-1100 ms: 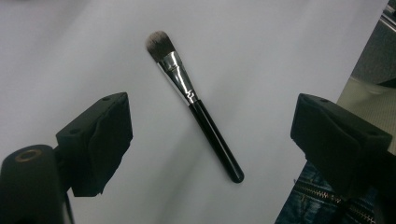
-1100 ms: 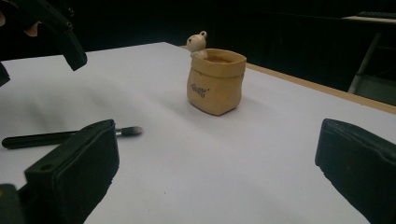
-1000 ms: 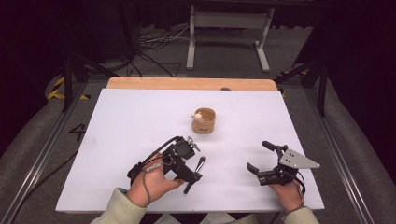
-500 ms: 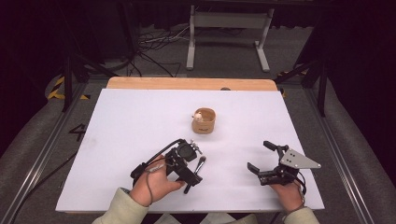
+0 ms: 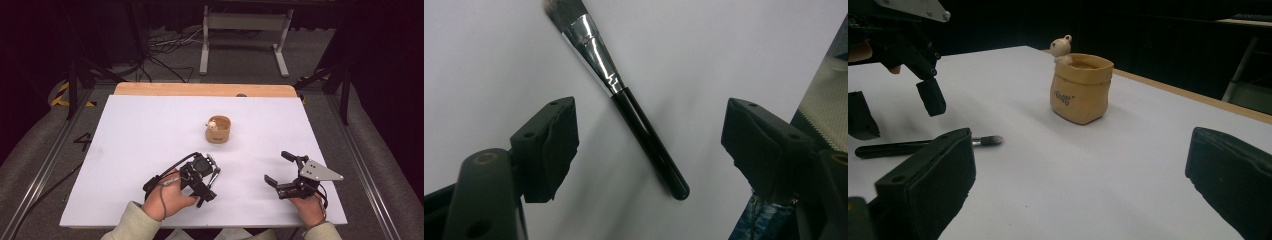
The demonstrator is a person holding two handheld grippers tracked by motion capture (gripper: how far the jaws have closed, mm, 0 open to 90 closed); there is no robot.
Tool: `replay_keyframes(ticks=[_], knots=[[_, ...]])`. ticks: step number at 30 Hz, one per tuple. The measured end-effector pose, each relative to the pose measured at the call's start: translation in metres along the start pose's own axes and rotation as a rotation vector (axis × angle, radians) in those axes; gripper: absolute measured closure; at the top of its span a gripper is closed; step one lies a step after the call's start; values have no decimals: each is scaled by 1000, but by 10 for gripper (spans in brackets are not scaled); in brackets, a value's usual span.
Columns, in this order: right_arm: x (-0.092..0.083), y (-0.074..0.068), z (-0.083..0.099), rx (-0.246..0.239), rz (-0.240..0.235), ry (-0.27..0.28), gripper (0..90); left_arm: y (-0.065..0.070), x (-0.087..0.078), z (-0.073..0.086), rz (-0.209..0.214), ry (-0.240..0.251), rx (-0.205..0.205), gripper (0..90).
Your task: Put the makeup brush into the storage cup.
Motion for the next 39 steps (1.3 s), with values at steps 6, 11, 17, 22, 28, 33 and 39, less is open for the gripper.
replay_keyframes(ticks=[6,11,17,22,28,33,39], knots=[[0,0,0,-2,0,2,0,0,5,0,-2,-20,5,292],[0,-1,1,1,-2,-5,4,1,4,0,5,-24,8,361],[1,-1,1,-1,-5,-5,4,3,9,1,21,-52,18,430],[1,-2,1,-11,-7,-10,8,4,12,2,26,-69,10,481],[1,-2,1,-17,-2,-13,8,4,14,3,24,-100,16,552],[2,-3,2,-19,1,-20,12,4,17,5,16,-126,14,595],[3,-4,2,-15,-9,-16,14,2,17,6,11,-142,-4,663]])
Point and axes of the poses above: each handheld gripper's, and its own axes: x roughly forward along the jaws, z roughly out of its underside, y roughly to its right, the point moved 6 cm from there along x, roughly forward along the jaws, and after that the axes turned 13 degrees about x, right-handed, at the moved point
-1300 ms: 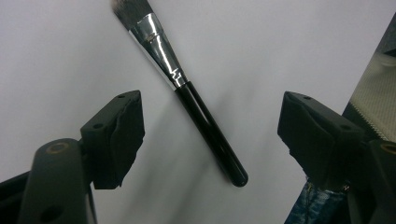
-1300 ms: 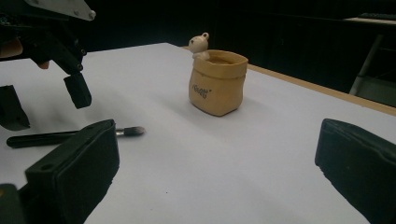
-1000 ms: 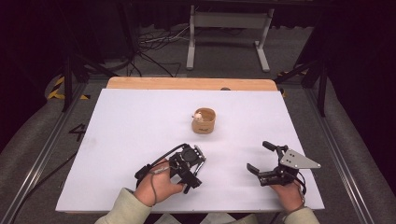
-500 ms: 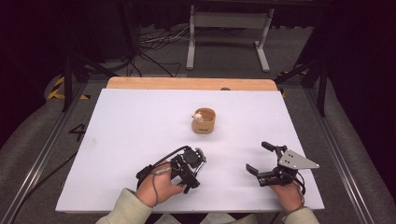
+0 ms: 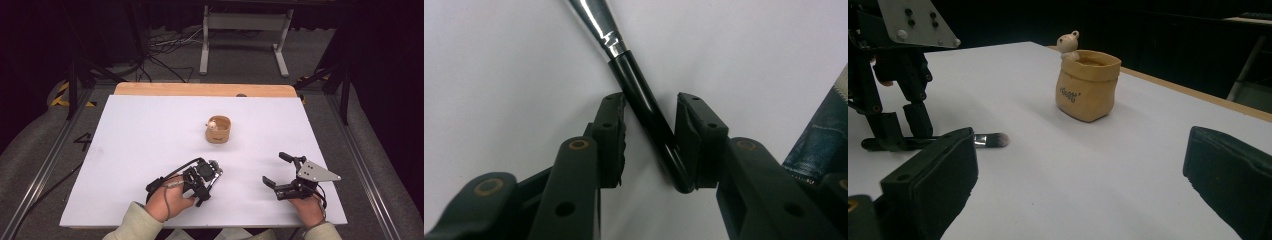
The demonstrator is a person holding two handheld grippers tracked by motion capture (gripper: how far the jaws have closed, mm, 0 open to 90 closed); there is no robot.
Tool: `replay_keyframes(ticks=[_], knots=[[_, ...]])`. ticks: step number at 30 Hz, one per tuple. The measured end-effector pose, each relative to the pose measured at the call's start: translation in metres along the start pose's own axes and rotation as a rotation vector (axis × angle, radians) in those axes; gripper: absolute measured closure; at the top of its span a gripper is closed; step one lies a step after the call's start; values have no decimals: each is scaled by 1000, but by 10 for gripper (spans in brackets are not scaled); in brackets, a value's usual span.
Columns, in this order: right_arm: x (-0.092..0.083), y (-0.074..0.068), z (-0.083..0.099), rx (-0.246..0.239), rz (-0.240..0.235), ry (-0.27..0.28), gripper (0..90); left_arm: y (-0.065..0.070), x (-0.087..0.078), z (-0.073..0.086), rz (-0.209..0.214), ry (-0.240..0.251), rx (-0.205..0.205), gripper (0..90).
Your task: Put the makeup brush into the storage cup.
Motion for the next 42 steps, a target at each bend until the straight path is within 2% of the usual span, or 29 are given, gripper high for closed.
replay_keyframes(ticks=[7,27,35,39,42], knots=[[0,-1,0,4,-7,4,16,-2,0,2,-13,-16,-24,777],[2,-3,0,11,-16,6,19,-3,-3,4,0,5,-24,787],[2,-2,0,10,-13,1,21,-3,-16,4,-23,74,-17,788],[2,-3,0,10,-13,0,21,-3,-28,4,-39,144,-4,788],[2,-3,0,12,-15,0,21,-6,-35,3,-50,220,-12,789]])
Point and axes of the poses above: each handheld gripper's, and its own axes: x roughly forward along the jaws, z roughly out of its underside, y roughly to its right, the point moved 6 cm from there along x, roughly forward along the jaws, and after that the axes turned 13 degrees about x, right-handed, at the moved point
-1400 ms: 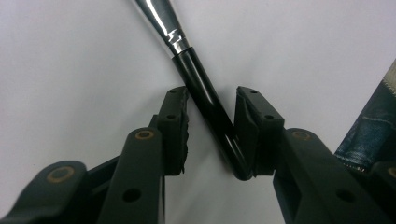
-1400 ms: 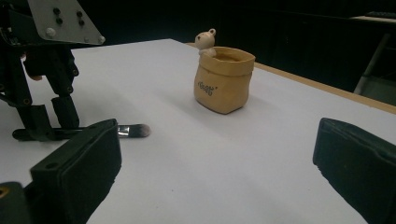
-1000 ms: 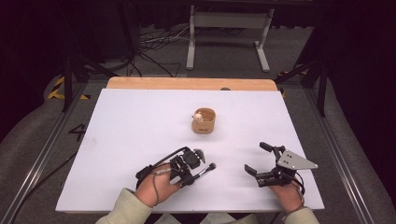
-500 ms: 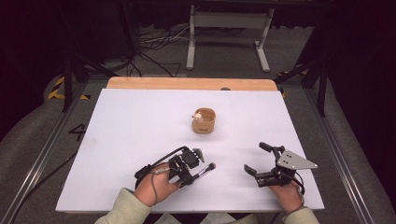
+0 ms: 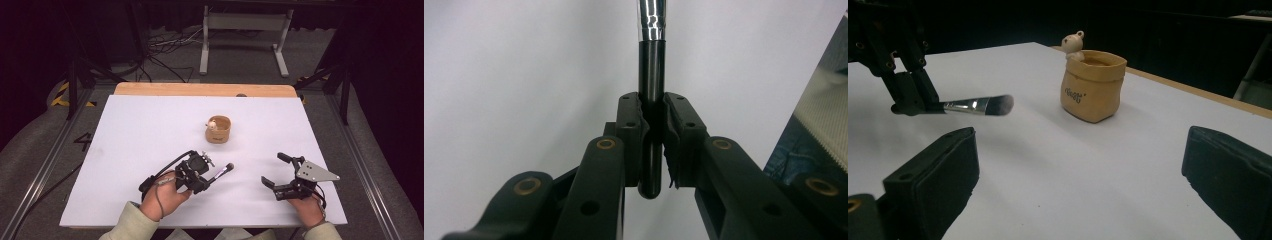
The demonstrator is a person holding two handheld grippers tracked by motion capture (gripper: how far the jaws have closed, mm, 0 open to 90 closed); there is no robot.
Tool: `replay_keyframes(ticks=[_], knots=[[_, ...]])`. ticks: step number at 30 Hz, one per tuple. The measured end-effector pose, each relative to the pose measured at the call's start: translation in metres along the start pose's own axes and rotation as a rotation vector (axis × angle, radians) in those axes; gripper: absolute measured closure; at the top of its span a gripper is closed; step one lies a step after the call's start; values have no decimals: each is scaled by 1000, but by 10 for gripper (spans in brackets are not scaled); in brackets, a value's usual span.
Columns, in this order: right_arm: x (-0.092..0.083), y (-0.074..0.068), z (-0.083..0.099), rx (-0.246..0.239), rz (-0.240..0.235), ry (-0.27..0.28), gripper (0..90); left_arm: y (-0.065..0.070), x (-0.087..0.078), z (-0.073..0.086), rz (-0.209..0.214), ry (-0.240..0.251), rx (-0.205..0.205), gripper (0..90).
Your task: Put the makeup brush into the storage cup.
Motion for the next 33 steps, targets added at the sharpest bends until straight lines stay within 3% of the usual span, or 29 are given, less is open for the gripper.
replay_keyframes(ticks=[2,6,11,18,23,25,33], knots=[[0,0,0,1,0,-3,20,-1,-2,0,-2,21,1,789],[0,0,0,-1,2,-1,21,-5,-12,0,-35,120,22,789],[0,0,0,0,-2,-4,21,-11,-20,0,-74,233,7,788],[0,0,1,-2,-3,-8,21,-16,-25,4,-93,330,13,788],[0,0,1,-2,-3,-9,21,-20,-26,6,-139,404,20,788],[0,0,1,-2,-3,-10,20,-20,-26,8,-135,426,20,788],[0,-1,0,-7,-7,-14,20,-19,-28,12,-149,551,68,788]])
Point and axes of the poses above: each handheld gripper's, and its own axes: x roughly forward along the jaws, z roughly out of its underside, y roughly to its right, the point moved 6 cm from there along x, roughly forward along the jaws, and after that the axes turned 13 degrees about x, right-handed, at the moved point
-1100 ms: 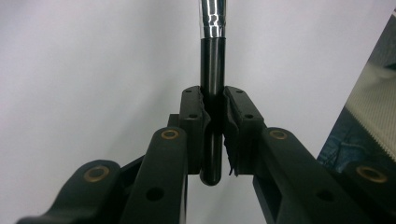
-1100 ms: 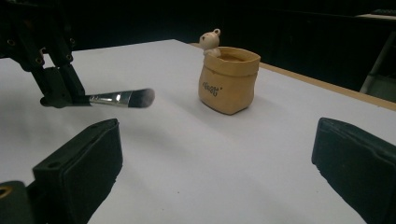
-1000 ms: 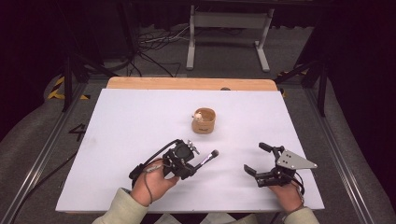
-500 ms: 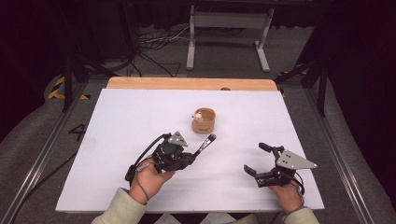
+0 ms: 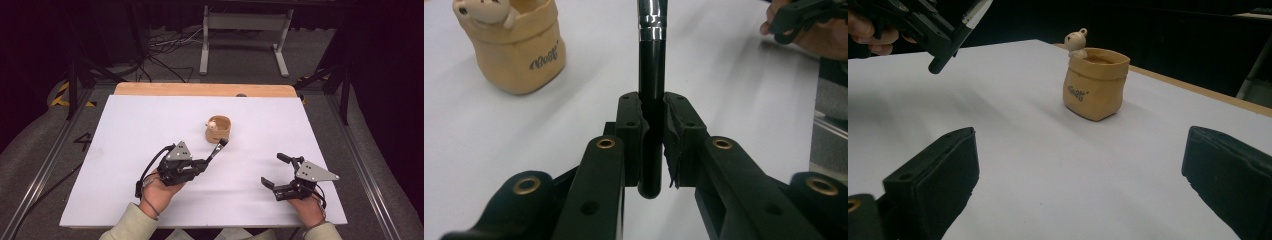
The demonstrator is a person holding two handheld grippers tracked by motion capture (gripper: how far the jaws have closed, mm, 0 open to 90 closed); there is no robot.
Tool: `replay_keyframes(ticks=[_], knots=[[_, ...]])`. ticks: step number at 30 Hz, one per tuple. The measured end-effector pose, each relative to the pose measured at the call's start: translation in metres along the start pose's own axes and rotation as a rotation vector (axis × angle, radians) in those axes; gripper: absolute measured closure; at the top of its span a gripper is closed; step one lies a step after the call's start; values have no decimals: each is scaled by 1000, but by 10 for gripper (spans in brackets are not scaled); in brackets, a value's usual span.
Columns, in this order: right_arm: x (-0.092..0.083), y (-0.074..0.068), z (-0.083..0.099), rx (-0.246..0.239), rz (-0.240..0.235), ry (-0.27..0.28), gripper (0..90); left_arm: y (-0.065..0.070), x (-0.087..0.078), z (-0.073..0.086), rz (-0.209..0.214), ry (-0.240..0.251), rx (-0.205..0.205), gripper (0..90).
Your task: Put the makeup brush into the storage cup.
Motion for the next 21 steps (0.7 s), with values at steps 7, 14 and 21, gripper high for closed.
replay_keyframes(ticks=[7,14,21], knots=[[0,-1,-1,-4,1,2,21,3,-2,5,24,59,47,788],[-1,-3,-2,-9,-3,3,20,6,-6,17,60,134,76,788],[0,-5,-3,-17,-7,-2,20,11,-9,28,73,223,110,787]])
Point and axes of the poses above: each handheld gripper's, and its own axes: x roughly forward along the jaws, z roughly out of its underside, y roughly to its right, the point moved 6 cm from there along x, roughly forward along the jaws, and after that the axes turned 13 degrees about x, right-handed, at the moved point
